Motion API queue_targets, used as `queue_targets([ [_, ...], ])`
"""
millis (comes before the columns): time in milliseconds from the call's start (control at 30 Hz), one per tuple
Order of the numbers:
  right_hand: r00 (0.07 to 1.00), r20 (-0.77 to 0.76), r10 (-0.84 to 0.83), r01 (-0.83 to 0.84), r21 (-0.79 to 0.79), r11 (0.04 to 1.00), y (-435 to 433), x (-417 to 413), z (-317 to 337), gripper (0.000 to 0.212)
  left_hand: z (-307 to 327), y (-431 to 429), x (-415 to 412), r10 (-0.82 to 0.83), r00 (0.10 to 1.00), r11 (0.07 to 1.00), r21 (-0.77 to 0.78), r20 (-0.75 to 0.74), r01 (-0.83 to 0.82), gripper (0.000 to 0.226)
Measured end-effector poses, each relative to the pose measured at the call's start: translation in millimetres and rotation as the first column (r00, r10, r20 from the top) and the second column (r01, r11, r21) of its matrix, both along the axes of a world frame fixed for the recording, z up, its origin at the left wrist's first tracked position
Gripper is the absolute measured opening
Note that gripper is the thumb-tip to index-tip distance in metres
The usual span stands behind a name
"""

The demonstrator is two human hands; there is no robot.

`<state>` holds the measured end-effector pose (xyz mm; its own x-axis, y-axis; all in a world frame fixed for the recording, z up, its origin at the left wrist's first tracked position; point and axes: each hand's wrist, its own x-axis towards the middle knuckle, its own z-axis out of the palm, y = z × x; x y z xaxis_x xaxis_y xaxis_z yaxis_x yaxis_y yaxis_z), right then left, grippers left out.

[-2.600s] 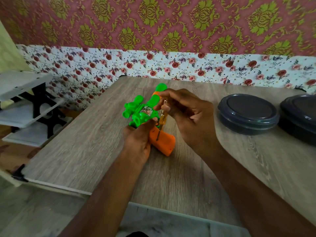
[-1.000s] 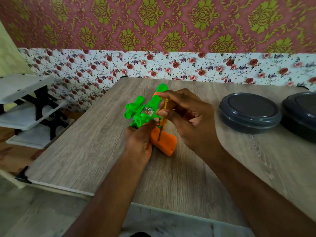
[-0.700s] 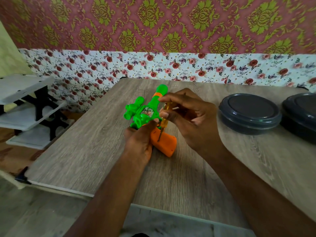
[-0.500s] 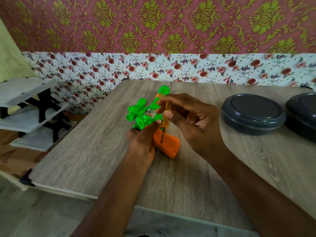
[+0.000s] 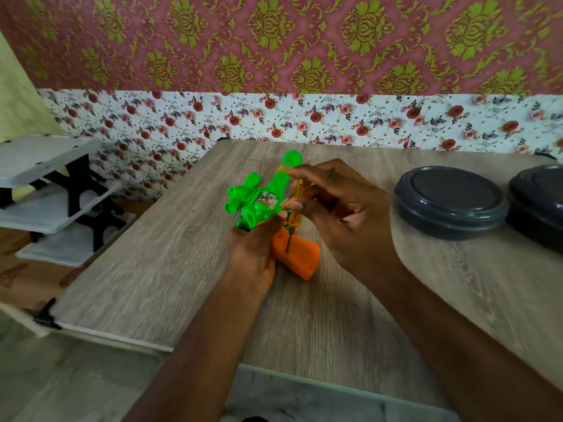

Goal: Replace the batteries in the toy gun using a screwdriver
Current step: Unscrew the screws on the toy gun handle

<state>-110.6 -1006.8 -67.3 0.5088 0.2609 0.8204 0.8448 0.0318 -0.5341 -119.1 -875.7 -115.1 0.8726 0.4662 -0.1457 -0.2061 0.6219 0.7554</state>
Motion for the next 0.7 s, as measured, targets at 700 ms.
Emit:
queue_targets([
  [700, 1.0, 0.024, -0.006, 0.005, 0.024, 1.0, -1.8, 1.9, -3.4, 0.035, 3.9, -1.9, -4.7, 0.0, 1.0, 0.999, -0.041, 0.008, 0.001, 0.036],
])
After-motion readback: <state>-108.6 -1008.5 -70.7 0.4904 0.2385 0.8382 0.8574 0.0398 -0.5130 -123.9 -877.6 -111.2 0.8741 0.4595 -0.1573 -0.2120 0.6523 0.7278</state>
